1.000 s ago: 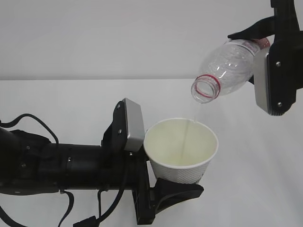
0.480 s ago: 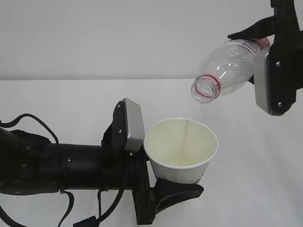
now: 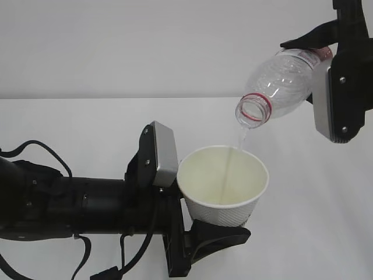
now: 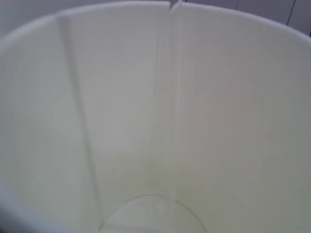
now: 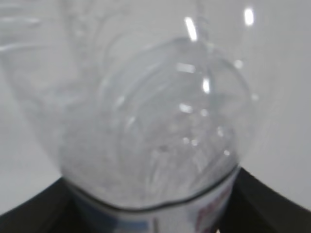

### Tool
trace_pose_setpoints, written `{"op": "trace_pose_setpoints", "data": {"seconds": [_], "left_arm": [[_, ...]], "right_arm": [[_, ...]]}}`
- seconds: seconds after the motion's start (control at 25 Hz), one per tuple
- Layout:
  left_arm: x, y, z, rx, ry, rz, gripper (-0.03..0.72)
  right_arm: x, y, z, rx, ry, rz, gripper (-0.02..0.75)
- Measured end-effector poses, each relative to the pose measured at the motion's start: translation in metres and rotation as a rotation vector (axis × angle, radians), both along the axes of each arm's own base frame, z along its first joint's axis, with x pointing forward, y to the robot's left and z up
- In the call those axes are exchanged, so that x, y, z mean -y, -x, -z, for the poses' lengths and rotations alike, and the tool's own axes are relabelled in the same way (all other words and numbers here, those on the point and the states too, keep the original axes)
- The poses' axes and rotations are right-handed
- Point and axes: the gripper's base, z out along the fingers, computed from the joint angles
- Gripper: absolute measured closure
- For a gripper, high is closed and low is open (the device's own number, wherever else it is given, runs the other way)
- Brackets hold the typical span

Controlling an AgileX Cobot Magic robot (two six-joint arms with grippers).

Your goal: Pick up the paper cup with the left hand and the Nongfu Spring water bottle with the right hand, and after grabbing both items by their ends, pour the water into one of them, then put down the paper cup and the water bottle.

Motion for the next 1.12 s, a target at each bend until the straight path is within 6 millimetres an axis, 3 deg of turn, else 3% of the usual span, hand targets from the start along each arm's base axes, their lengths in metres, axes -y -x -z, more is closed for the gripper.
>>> {"op": "trace_pose_setpoints", "data": {"seconds": [1.12], "left_arm": [[0.0, 0.0, 0.0, 0.0, 0.0, 0.0, 0.108]], "right_arm": [[0.0, 0.0, 0.0, 0.006, 0.01, -0.004, 0.253]]}}
